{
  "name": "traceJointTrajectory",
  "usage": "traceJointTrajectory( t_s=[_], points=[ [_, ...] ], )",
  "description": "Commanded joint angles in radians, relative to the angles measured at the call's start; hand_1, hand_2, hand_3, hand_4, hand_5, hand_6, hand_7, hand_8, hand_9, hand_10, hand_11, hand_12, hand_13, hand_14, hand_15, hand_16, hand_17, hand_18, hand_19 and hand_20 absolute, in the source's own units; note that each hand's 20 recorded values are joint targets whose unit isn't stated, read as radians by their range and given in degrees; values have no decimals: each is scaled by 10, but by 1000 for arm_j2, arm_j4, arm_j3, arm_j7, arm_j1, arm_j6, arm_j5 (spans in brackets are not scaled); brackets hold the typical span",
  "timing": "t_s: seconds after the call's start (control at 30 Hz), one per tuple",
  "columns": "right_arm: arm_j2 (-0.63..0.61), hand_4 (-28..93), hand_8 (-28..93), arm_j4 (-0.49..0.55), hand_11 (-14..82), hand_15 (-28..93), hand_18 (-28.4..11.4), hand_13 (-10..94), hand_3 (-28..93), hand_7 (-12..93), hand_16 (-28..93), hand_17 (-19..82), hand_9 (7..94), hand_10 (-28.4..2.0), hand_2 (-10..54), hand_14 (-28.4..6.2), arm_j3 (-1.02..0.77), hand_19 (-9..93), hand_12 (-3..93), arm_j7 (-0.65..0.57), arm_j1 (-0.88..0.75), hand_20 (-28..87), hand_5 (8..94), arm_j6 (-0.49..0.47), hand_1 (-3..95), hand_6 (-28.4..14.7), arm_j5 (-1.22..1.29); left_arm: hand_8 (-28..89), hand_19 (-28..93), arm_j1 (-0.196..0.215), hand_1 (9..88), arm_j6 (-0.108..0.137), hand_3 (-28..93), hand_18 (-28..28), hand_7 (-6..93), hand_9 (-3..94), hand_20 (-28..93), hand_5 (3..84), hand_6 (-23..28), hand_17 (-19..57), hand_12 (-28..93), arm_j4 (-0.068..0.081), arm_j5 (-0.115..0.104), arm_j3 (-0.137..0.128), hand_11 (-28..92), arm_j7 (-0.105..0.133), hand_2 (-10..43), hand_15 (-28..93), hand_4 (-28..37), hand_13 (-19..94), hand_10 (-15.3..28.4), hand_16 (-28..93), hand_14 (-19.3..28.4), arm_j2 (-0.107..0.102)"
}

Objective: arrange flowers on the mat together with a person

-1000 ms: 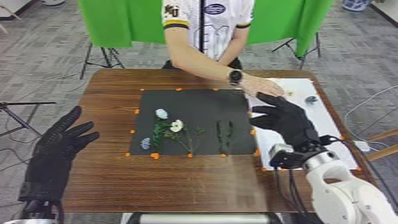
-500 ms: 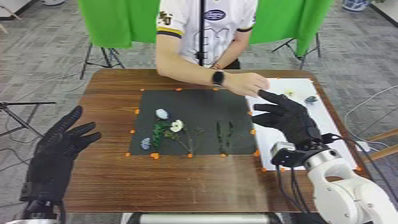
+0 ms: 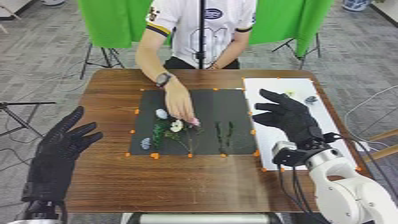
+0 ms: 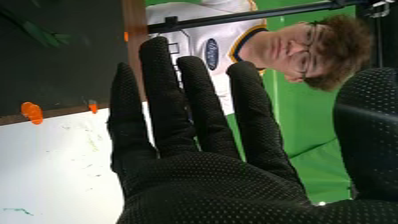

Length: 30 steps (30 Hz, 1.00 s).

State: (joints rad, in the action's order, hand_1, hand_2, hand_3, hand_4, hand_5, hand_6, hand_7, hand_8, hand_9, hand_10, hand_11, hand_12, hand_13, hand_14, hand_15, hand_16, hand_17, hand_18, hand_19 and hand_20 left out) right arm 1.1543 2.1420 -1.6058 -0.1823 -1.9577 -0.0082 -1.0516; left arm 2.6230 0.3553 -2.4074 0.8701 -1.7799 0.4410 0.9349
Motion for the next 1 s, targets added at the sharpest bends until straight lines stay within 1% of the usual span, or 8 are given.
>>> traceJointTrajectory(
  t_s=[0.03,0.1,0.23,0.4,0.43,0.47,0.7,1.0],
  points=[
    [5,-253,-96,1,128,426,-260,399,730,105,100,96,467,-192,54,-211,5,526,144,-1,-11,136,446,0,187,-27,-11,-112,474,12,154,12,774,249,158,321,163,288,34,-83,117,-3,-6,7,223,-2,0,485,-283,242,179,-76,264,-1],
    [4,-252,-96,2,129,426,-260,400,731,105,101,96,467,-192,54,-211,2,526,145,0,-14,136,446,0,187,-27,-11,-112,474,8,154,8,773,248,158,321,162,288,34,-85,117,-2,-2,6,224,-9,1,485,-283,241,179,-76,264,1],
    [2,-252,-96,1,129,430,-260,402,732,105,102,96,468,-192,53,-210,4,527,145,-4,-11,138,447,3,187,-27,-17,-113,474,10,157,10,774,248,159,321,159,289,35,-88,117,-2,-3,9,226,-6,2,488,-283,241,180,-76,264,-1],
    [-6,-253,-96,0,132,441,-261,404,732,107,104,97,470,-191,53,-210,7,531,146,-6,-12,141,448,13,188,-26,-26,-113,475,-5,160,5,773,248,159,323,158,291,37,-89,117,2,0,9,228,-21,5,491,-283,240,181,-77,265,2],
    [-8,-253,-97,-4,132,443,-261,405,733,107,105,97,470,-191,53,-210,7,532,146,-7,-6,142,448,11,188,-26,-36,-113,475,1,160,12,772,248,158,323,158,291,37,-90,117,0,-2,10,228,-12,6,492,-283,240,181,-77,265,-1],
    [-15,-252,-97,-2,132,445,-261,405,733,107,105,98,471,-191,53,-210,6,534,146,-9,-9,143,448,18,188,-26,-46,-113,475,0,161,7,774,247,159,323,157,292,37,-90,116,0,1,8,228,-18,5,492,-283,240,181,-78,265,1],
    [-71,-252,-97,-18,135,462,-260,419,734,108,104,117,476,-192,50,-211,-15,554,146,-19,13,147,451,64,197,-27,-98,-113,476,3,162,12,773,247,159,323,156,291,36,-91,116,-1,0,8,229,-15,6,494,-283,240,182,-79,265,-1],
    [-163,-249,-98,-51,143,488,-262,443,738,113,102,144,485,-190,40,-206,-28,587,146,-104,75,149,457,147,216,-28,-262,-113,475,4,162,14,773,245,159,324,156,293,38,-92,115,-3,4,15,229,-14,6,496,-283,240,181,-81,265,-6]
  ],
)
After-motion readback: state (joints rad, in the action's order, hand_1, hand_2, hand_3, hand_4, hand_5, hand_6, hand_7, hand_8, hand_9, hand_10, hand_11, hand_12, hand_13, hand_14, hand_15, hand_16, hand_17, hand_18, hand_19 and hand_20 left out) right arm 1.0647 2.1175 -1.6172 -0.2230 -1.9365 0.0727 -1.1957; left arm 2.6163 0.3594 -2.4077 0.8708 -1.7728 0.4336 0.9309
